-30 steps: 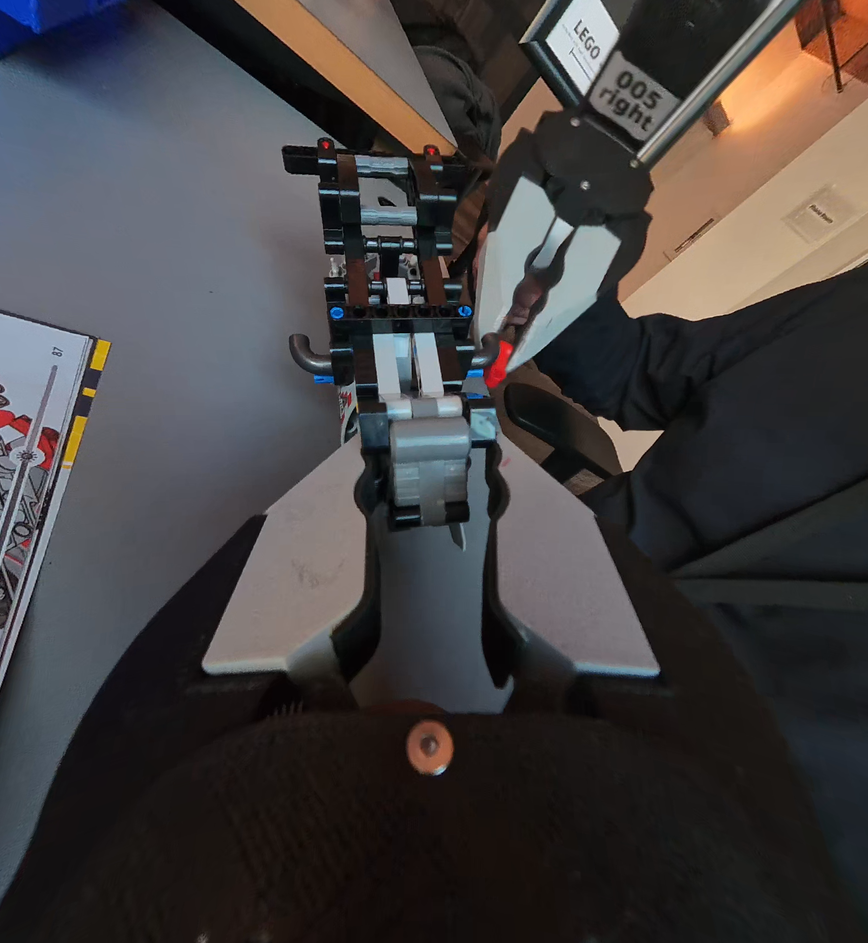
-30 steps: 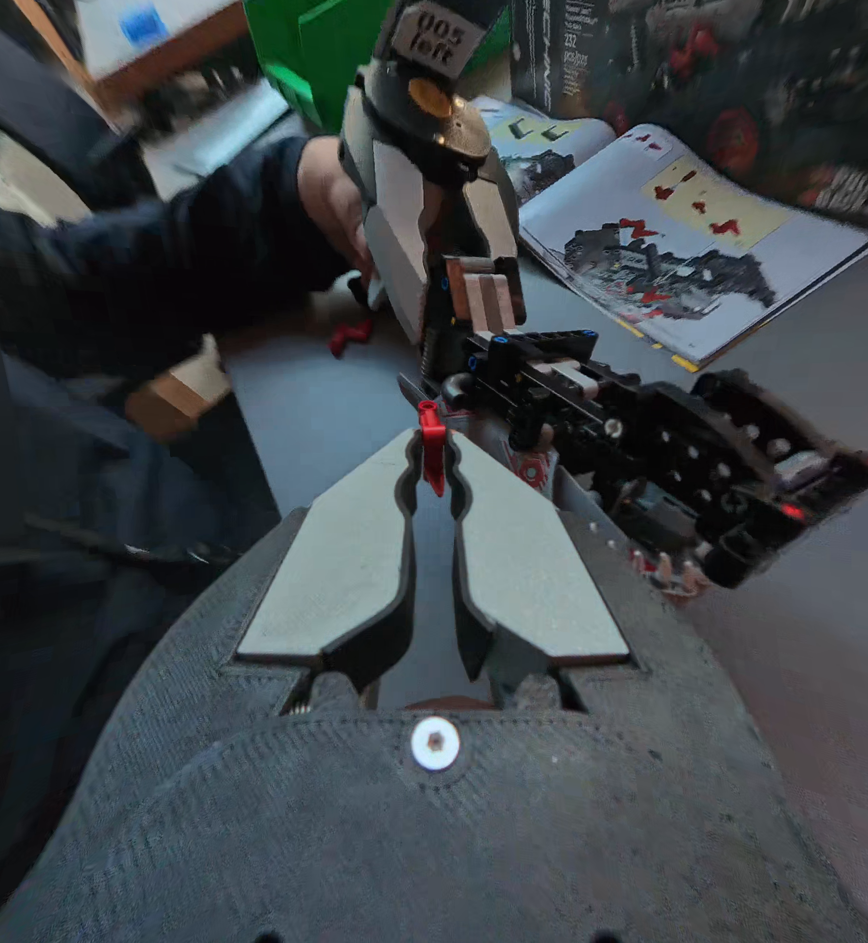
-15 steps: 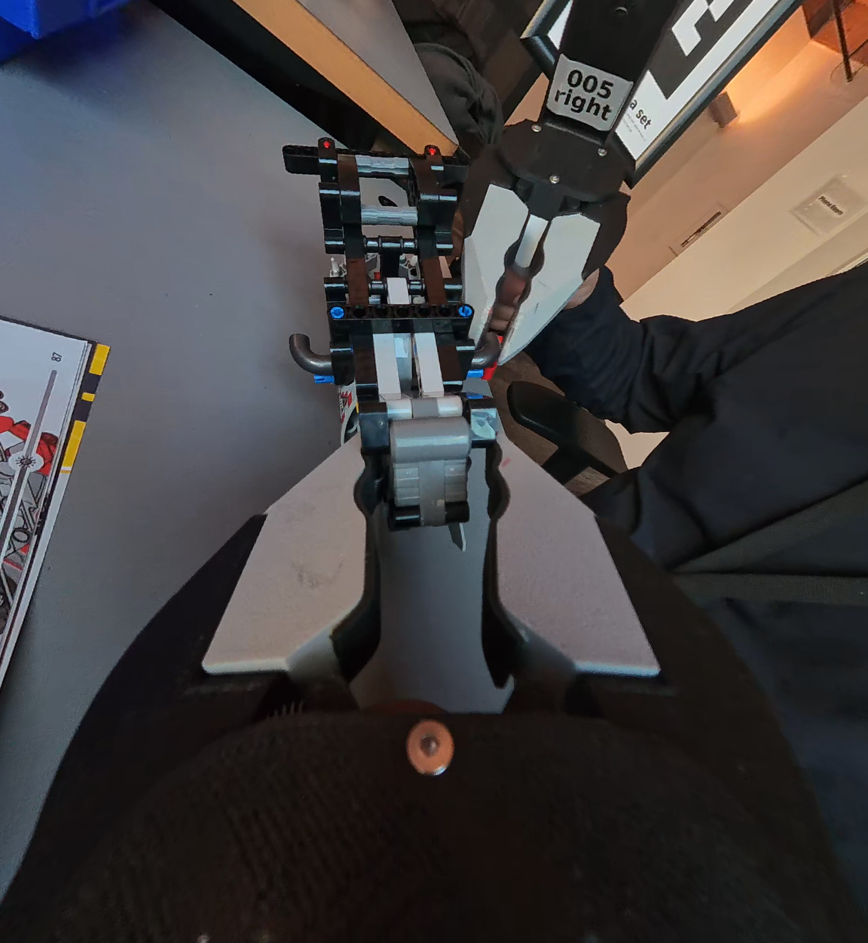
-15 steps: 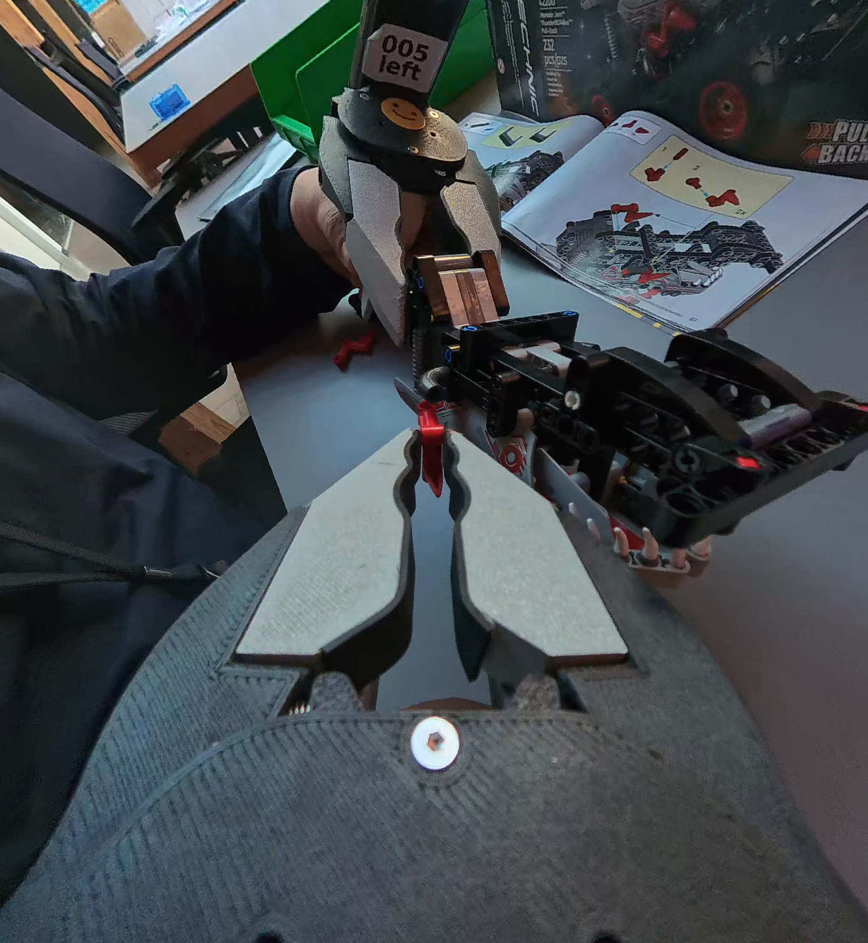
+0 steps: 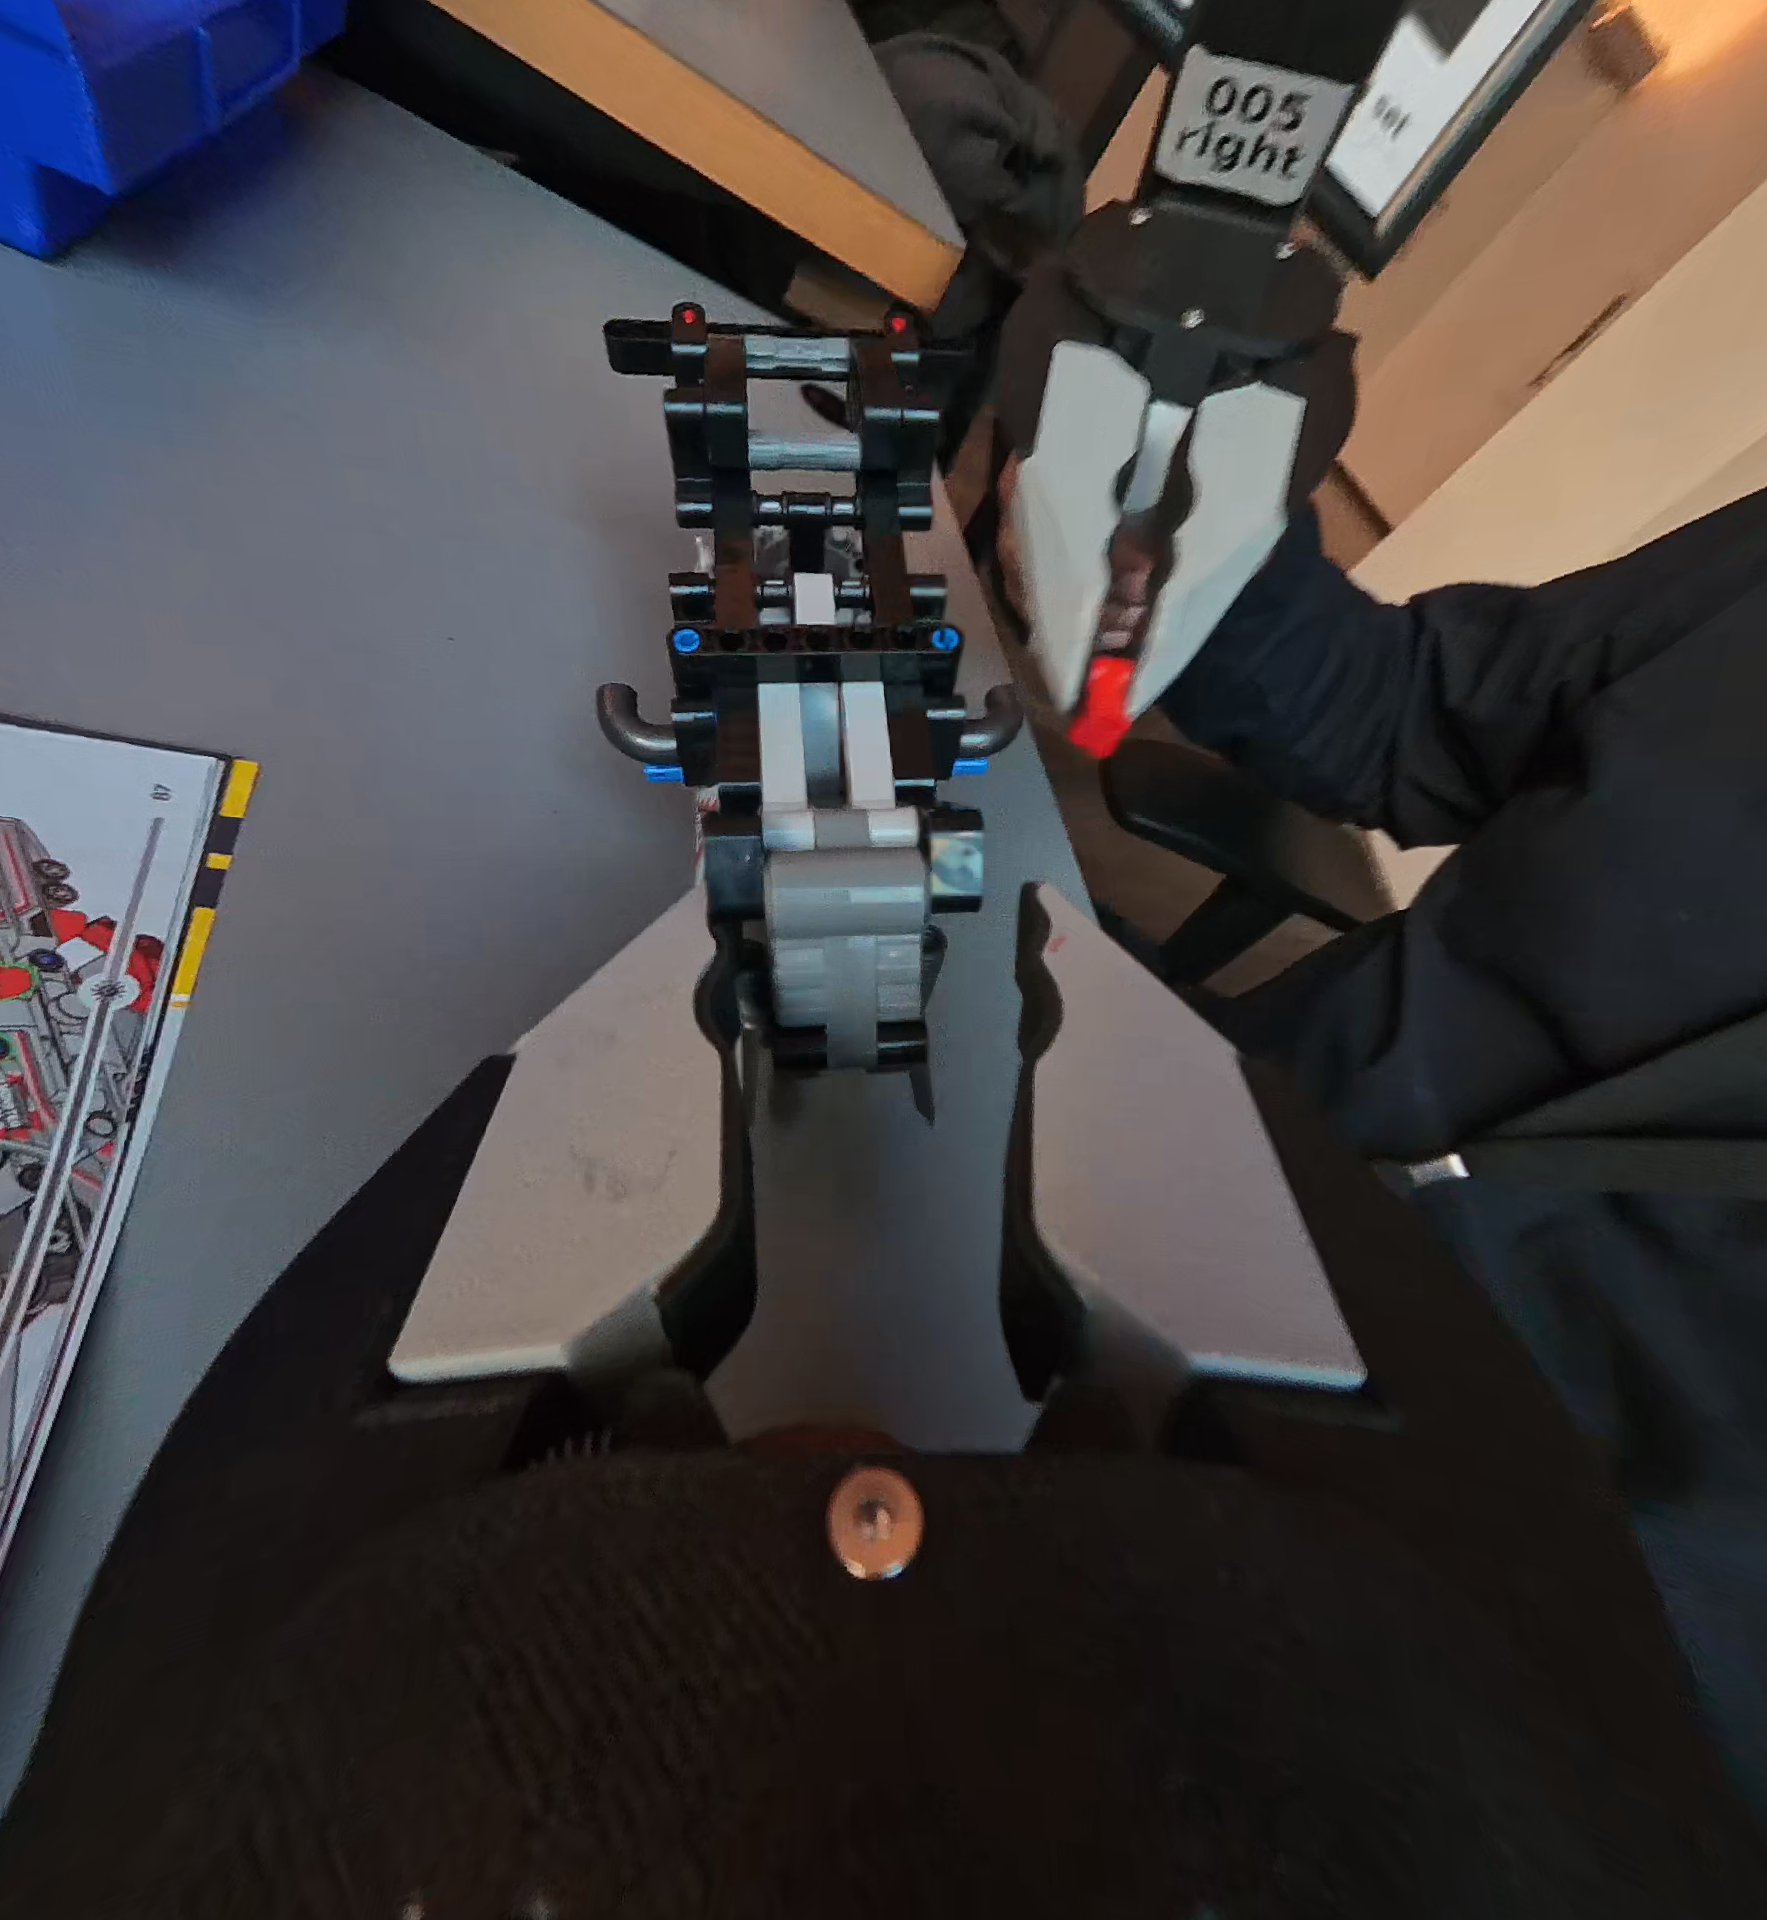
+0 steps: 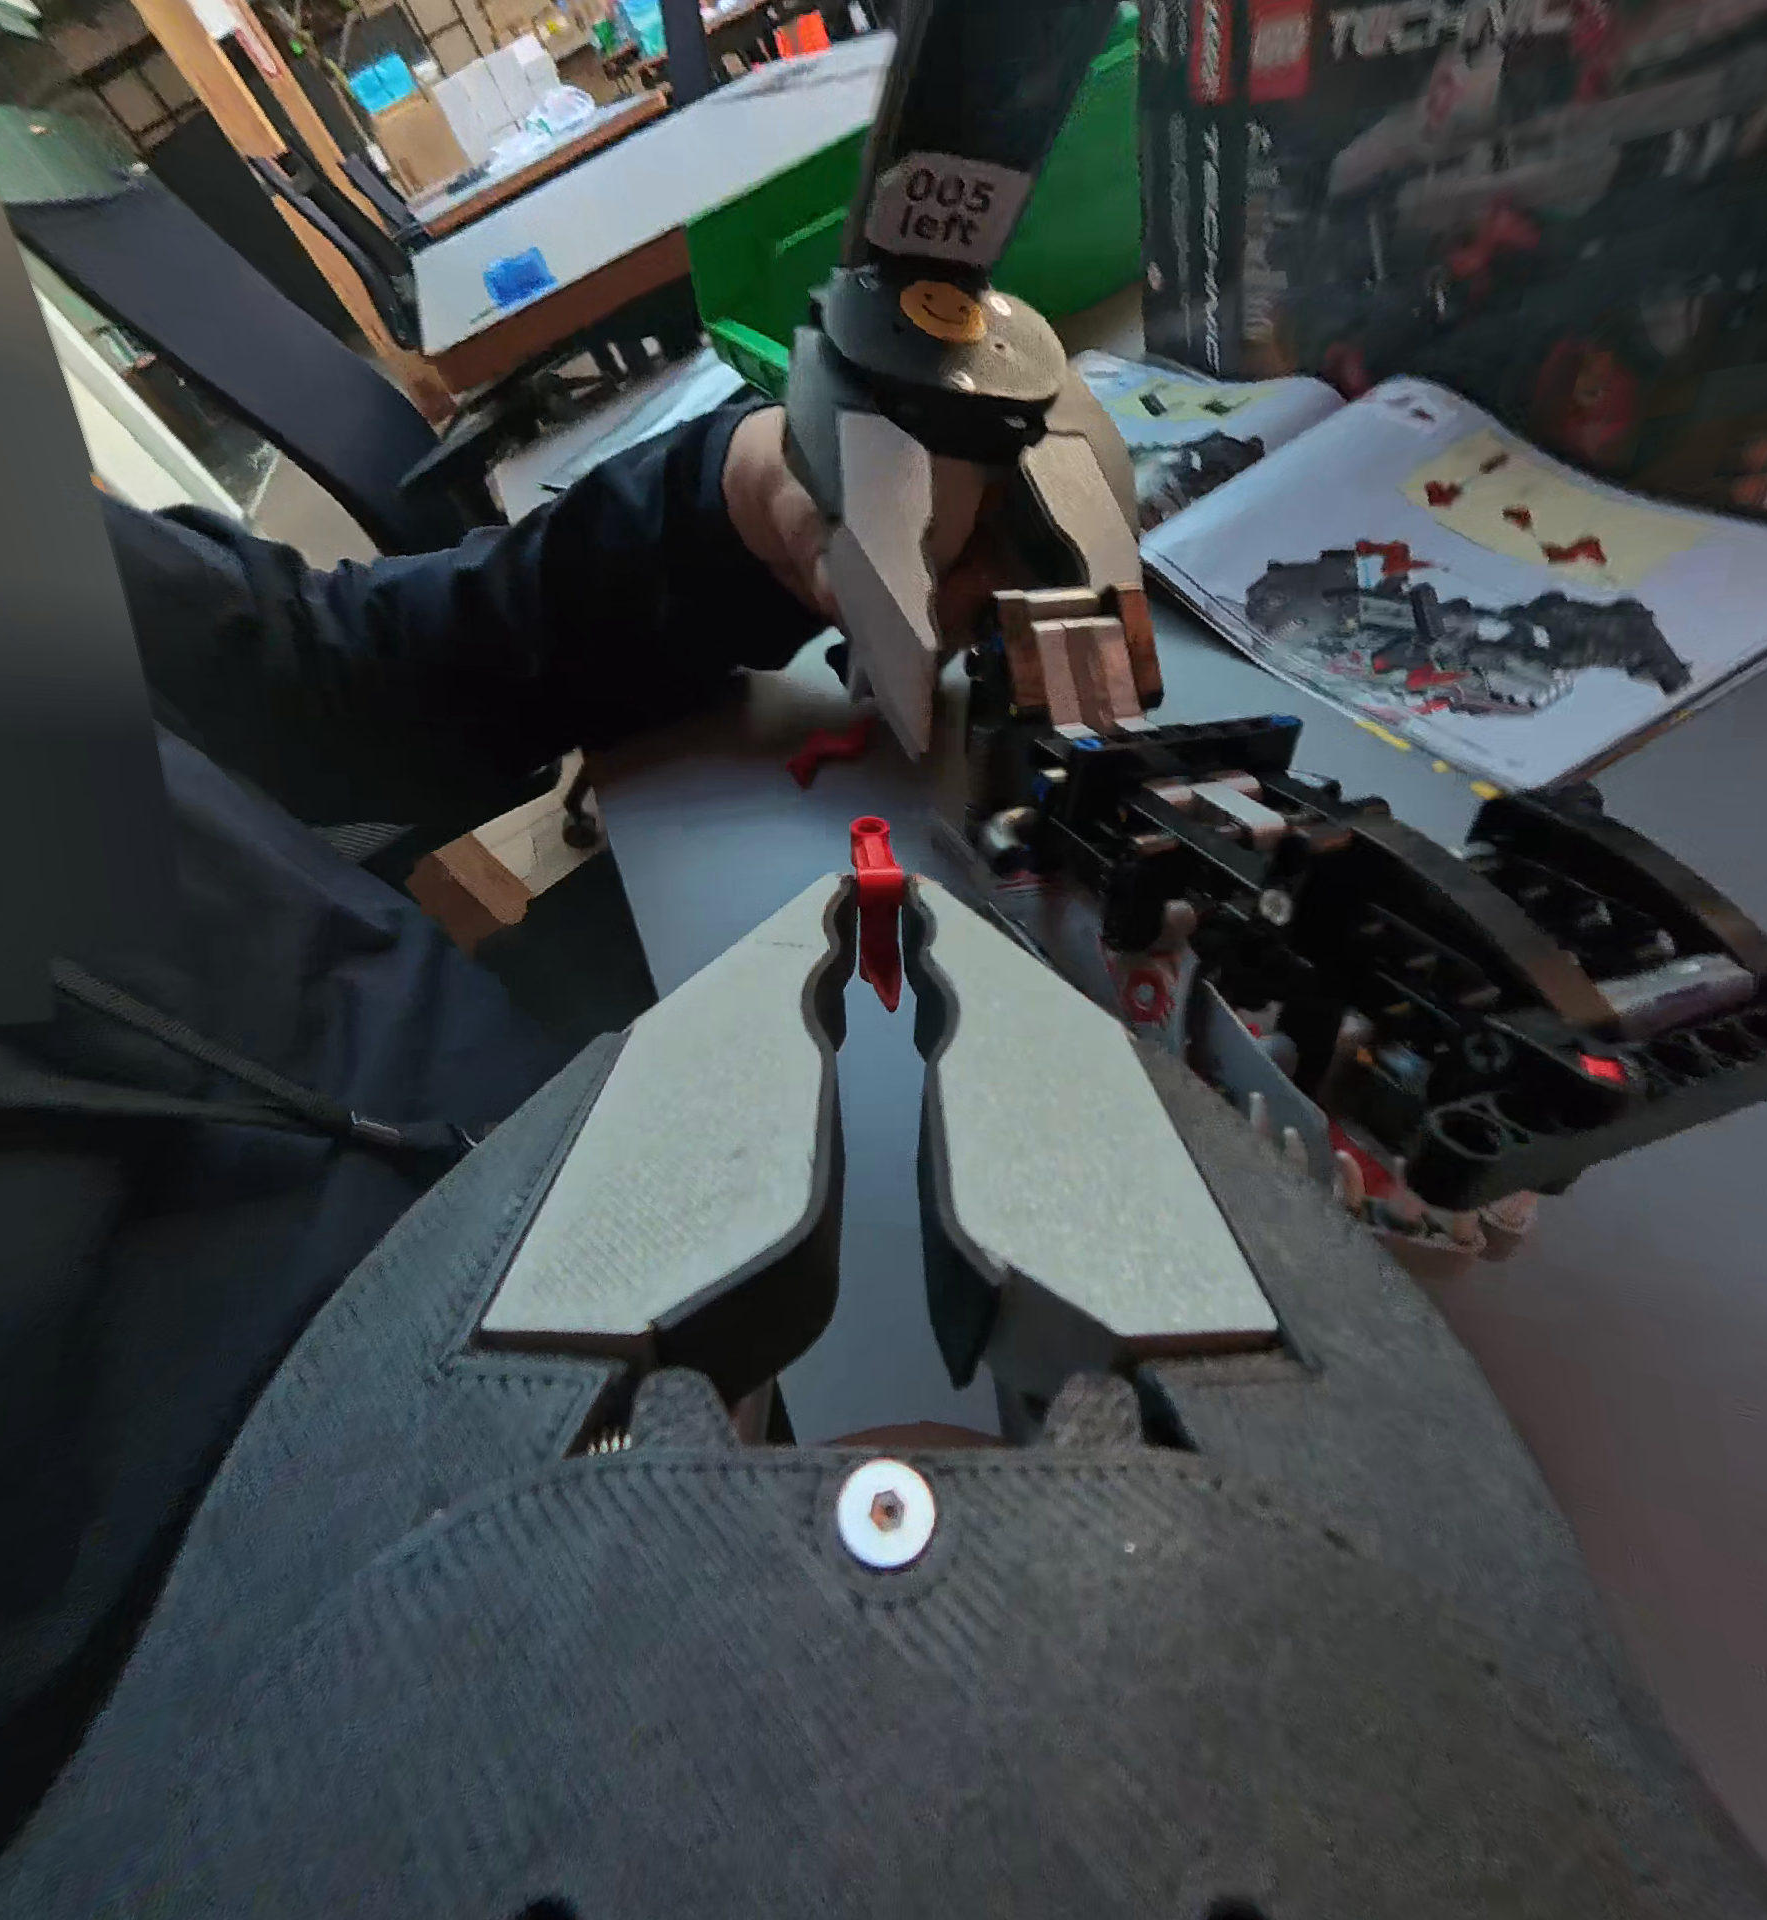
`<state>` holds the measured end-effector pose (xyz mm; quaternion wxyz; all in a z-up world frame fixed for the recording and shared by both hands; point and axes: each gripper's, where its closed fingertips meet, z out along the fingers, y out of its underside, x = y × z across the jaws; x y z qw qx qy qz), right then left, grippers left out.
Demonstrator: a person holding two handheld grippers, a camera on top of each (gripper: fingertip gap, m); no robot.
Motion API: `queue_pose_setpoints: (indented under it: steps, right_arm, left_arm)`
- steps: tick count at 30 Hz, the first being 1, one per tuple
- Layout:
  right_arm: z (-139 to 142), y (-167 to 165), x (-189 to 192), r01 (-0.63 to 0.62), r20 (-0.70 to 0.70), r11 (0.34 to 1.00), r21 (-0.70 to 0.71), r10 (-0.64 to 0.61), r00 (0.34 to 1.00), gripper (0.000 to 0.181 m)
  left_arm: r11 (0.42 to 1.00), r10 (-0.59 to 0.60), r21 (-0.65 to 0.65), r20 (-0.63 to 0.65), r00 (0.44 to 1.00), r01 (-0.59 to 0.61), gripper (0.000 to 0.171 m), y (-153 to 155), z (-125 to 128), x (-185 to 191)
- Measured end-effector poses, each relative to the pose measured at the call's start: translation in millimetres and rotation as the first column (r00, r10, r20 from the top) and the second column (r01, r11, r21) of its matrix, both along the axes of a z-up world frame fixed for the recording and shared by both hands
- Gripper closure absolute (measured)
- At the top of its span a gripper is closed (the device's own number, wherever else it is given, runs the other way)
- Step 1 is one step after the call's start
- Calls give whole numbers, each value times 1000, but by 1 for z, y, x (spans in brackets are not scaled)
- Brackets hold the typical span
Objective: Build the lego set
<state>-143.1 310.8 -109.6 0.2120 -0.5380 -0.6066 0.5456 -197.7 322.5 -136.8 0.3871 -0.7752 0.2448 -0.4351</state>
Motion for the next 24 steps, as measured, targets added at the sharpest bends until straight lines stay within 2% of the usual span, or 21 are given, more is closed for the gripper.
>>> queue_pose_setpoints:
  steps: [2,4,5,8,9,10,12,14,17,20,21,22,24]
  right_arm:
    - [10,-10,6,-28,-78,998,55,32,996,177]
    - [22,-17,11,-6,-174,988,157,34,984,177]
    - [30,-21,13,24,-243,971,237,35,969,177]
    - [41,-33,20,108,-357,865,491,87,930,177]
    - [41,-36,21,131,-367,821,556,101,925,177]
    - [43,-40,21,152,-383,783,604,118,916,177]
    - [45,-54,23,150,-404,742,654,175,898,177]
    - [46,-66,23,153,-403,699,699,208,891,177]
    - [49,-82,24,208,-423,571,794,275,863,177]
    - [45,-96,26,214,-393,466,859,329,859,177]
    - [44,-100,27,218,-387,441,871,339,858,177]
    - [45,-102,28,229,-385,414,881,344,856,177]
    - [43,-105,30,237,-366,356,904,355,861,177]
  left_arm:
    - [1000,15,6,-18,1000,-14,122,-3,-1,1]
    - [997,74,-14,-55,996,-75,103,-4,-4,-4]
    - [993,121,0,-90,989,-122,101,-6,-3,-10]
    - [957,277,140,-188,942,-253,102,-17,12,-32]
    - [945,318,147,-208,925,-292,98,-24,18,-37]
    - [945,317,146,-200,927,-292,102,-36,26,-32]
    - [966,200,183,-83,976,-182,128,-68,55,7]
    - [980,84,176,73,994,-95,136,-90,77,49]
    - [995,-38,101,201,979,18,137,-105,80,86]
    - [994,-83,86,280,957,61,153,-110,78,96]
    - [995,-85,78,286,955,66,156,-111,76,98]
    - [994,-87,87,284,955,64,166,-113,75,97]
    - [989,-95,132,260,961,62,167,-117,74,98]
